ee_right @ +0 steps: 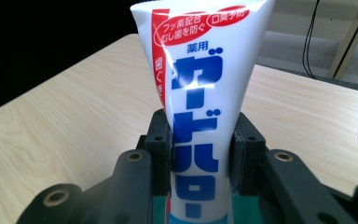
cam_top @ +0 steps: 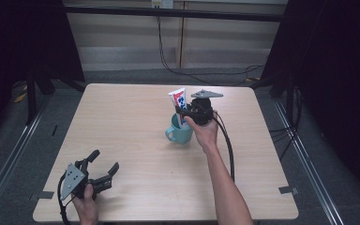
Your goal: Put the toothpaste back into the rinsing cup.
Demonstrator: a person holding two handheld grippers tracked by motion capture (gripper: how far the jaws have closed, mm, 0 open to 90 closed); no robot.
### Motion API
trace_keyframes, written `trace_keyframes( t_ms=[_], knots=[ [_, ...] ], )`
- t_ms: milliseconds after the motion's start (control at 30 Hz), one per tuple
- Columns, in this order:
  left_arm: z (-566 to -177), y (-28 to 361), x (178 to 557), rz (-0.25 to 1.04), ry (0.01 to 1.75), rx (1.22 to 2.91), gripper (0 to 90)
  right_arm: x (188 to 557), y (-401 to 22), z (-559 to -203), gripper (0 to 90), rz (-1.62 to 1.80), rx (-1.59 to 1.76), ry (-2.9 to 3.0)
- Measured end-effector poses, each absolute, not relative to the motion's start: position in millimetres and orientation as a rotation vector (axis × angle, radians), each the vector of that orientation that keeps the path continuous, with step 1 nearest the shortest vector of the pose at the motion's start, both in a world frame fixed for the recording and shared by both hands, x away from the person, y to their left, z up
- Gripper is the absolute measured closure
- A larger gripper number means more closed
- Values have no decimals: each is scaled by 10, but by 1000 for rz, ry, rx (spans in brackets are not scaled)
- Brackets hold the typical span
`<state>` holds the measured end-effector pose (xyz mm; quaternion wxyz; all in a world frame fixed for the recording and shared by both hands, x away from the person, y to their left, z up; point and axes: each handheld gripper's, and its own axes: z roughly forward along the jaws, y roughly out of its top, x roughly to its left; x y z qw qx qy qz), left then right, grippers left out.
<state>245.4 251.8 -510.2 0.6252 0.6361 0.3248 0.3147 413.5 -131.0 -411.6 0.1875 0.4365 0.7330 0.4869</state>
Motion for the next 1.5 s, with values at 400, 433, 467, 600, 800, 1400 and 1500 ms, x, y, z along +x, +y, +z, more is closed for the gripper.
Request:
trace_keyframes(
  t_ms=[400, 433, 467, 600, 800, 1400, 1500],
  knots=[
    [-5102, 2515, 2453, 723, 749, 1454, 155, 4078, -1381, -4184, 647, 1339, 1232, 2076],
    [-5102, 2515, 2453, 723, 749, 1454, 155, 4078, -1381, -4184, 647, 1339, 1232, 2076],
    [-5102, 2514, 2453, 720, 747, 1455, 155, 4070, -1382, -4212, 645, 1317, 1230, 2084],
    [-5102, 2513, 2454, 719, 748, 1452, 155, 4056, -1388, -4247, 643, 1305, 1227, 2095],
    [-5102, 2513, 2454, 719, 749, 1452, 155, 4059, -1391, -4282, 639, 1300, 1236, 2104],
    [-5102, 2517, 2456, 729, 751, 1449, 155, 4055, -1425, -4377, 605, 1260, 1252, 2133],
    [-5102, 2518, 2457, 728, 752, 1449, 155, 4053, -1429, -4378, 573, 1275, 1256, 2126]
  ],
)
